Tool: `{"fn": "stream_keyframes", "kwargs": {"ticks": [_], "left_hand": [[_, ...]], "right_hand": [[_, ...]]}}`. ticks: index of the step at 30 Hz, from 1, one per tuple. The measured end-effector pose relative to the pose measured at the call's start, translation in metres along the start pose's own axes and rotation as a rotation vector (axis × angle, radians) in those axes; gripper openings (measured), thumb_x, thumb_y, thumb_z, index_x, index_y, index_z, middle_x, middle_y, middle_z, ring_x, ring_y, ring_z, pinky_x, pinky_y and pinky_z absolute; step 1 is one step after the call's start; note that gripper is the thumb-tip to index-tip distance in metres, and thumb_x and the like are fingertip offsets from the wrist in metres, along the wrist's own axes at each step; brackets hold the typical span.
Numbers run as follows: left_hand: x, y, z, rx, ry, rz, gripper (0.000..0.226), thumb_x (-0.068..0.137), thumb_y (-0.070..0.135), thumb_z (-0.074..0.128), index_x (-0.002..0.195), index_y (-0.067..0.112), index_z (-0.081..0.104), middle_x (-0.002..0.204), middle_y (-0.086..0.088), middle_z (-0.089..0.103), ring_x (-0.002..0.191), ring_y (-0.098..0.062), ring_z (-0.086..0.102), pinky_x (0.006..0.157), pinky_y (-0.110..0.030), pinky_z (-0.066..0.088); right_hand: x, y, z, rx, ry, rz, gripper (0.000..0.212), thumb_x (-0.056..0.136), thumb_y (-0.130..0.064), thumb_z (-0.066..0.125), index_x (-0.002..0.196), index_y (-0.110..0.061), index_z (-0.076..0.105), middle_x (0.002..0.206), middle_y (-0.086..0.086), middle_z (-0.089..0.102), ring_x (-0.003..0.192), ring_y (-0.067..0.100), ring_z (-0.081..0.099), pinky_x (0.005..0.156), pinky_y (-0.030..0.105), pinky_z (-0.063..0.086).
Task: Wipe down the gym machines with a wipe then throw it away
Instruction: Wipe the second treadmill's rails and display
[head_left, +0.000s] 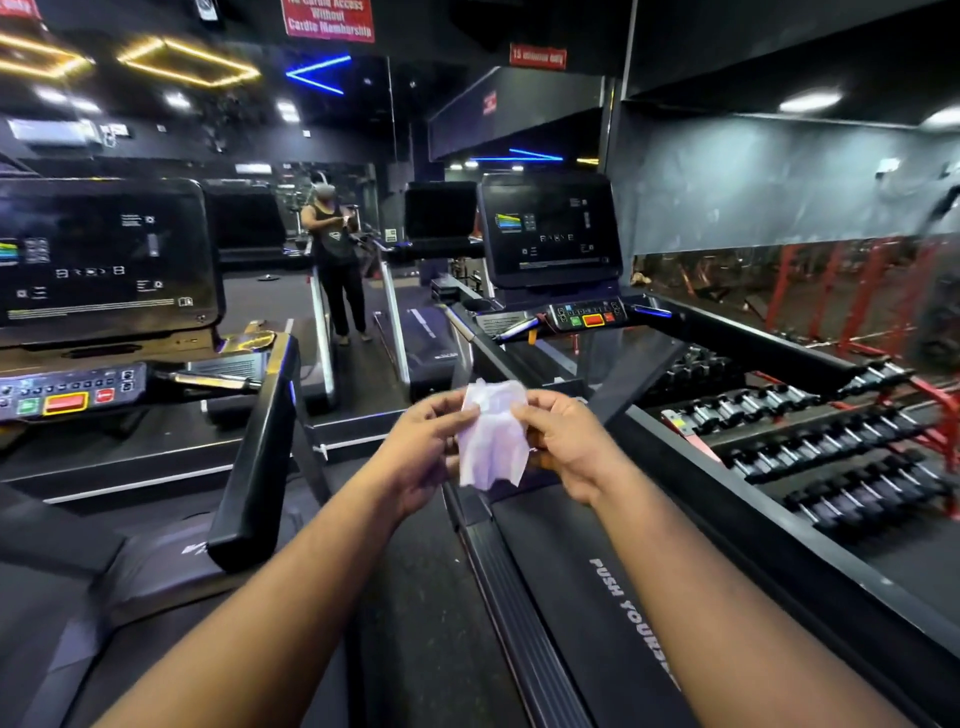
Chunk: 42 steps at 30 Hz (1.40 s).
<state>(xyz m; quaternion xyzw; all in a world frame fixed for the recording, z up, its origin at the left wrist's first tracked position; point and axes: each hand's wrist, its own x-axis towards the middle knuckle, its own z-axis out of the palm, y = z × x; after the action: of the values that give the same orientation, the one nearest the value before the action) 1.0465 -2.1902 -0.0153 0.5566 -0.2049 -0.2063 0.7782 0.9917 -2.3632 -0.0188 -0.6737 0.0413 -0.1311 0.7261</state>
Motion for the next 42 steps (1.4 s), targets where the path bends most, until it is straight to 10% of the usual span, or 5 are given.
{"fn": "stream_keyframes", "kwargs": {"ticks": [18, 22, 33, 37, 42], "left_hand": [[0.160, -0.065, 0.018, 0.132, -0.055, 0.066, 0.025, 0.080, 0.012, 0.079, 0.104, 0.011, 0.071, 0.098, -0.011, 0.072, 0.088, -0.023, 0.065, 0.076, -0.033, 0.055], [0.188, -0.101, 0.015, 0.172, -0.086, 0.090, 0.040, 0.078, 0.001, 0.083, 0.110, 0.014, 0.063, 0.093, -0.007, 0.070, 0.081, -0.016, 0.065, 0.067, -0.026, 0.055], [0.272, -0.134, -0.004, 0.504, -0.205, 0.145, 0.031, 0.092, 0.003, 0.073, 0.121, 0.007, 0.062, 0.105, -0.017, 0.069, 0.093, -0.017, 0.065, 0.086, -0.040, 0.056], [0.312, -0.143, -0.027, 0.896, -0.226, 0.343, 0.026, 0.097, 0.019, 0.070, 0.122, 0.019, 0.064, 0.115, 0.003, 0.066, 0.103, -0.006, 0.061, 0.095, -0.029, 0.050], [0.365, -0.156, -0.064, 1.204, -0.463, 0.461, 0.050, 0.099, 0.040, 0.056, 0.143, 0.015, 0.055, 0.150, -0.005, 0.050, 0.140, -0.018, 0.045, 0.118, -0.040, 0.035]], "right_hand": [[0.109, 0.045, -0.124, -0.170, -0.083, -0.192, 0.049, 0.087, 0.019, 0.055, 0.125, -0.011, 0.062, 0.109, 0.013, 0.071, 0.093, 0.018, 0.066, 0.079, 0.030, 0.054], [0.125, 0.078, -0.136, 0.117, -0.015, 0.009, 0.029, 0.101, -0.020, 0.058, 0.129, -0.013, 0.060, 0.115, 0.012, 0.071, 0.096, 0.019, 0.066, 0.079, 0.031, 0.055], [0.185, 0.090, -0.165, -0.611, 0.276, -0.145, 0.006, 0.089, -0.016, 0.073, 0.084, -0.018, 0.070, 0.072, -0.003, 0.069, 0.065, 0.013, 0.060, 0.059, 0.027, 0.045], [0.200, 0.086, -0.152, -0.926, 0.515, -0.360, 0.031, 0.095, -0.011, 0.058, 0.122, -0.021, 0.071, 0.105, 0.005, 0.075, 0.090, 0.022, 0.066, 0.072, 0.027, 0.048], [0.201, 0.151, -0.125, -1.295, 0.133, -0.128, 0.046, 0.096, -0.006, 0.050, 0.140, -0.016, 0.059, 0.151, 0.007, 0.051, 0.139, 0.028, 0.049, 0.111, 0.046, 0.044]]}}
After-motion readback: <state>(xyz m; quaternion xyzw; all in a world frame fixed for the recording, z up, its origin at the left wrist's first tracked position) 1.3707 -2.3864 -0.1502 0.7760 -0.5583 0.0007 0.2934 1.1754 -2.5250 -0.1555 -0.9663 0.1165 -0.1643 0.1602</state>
